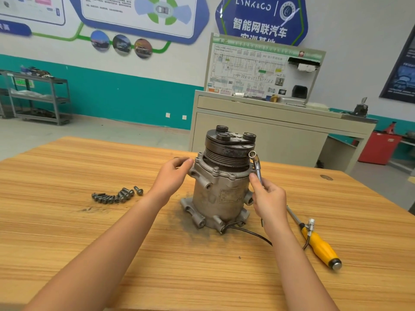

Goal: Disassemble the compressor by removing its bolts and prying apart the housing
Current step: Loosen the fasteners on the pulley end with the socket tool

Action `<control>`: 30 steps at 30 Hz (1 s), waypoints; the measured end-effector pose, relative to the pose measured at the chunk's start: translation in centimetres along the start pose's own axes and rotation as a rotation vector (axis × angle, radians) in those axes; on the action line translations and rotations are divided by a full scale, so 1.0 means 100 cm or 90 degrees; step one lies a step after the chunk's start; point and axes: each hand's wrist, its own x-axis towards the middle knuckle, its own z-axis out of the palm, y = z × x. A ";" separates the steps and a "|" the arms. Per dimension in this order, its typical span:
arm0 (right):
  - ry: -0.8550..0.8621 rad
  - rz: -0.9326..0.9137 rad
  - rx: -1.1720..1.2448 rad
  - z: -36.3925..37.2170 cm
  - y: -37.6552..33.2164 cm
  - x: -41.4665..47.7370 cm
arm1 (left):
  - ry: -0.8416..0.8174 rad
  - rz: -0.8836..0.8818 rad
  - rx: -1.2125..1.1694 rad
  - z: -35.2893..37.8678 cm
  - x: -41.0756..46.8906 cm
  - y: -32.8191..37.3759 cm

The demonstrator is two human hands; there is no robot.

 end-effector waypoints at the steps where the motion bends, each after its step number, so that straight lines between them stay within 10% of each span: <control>1: -0.002 0.001 -0.004 0.000 -0.001 -0.001 | -0.010 -0.016 -0.017 0.000 0.001 0.000; 22: -0.218 0.089 0.035 0.004 -0.023 0.021 | 0.126 0.052 0.064 -0.005 -0.043 -0.009; 30: -0.100 -0.193 0.189 0.015 -0.081 -0.002 | 0.164 0.218 0.139 -0.005 -0.044 0.026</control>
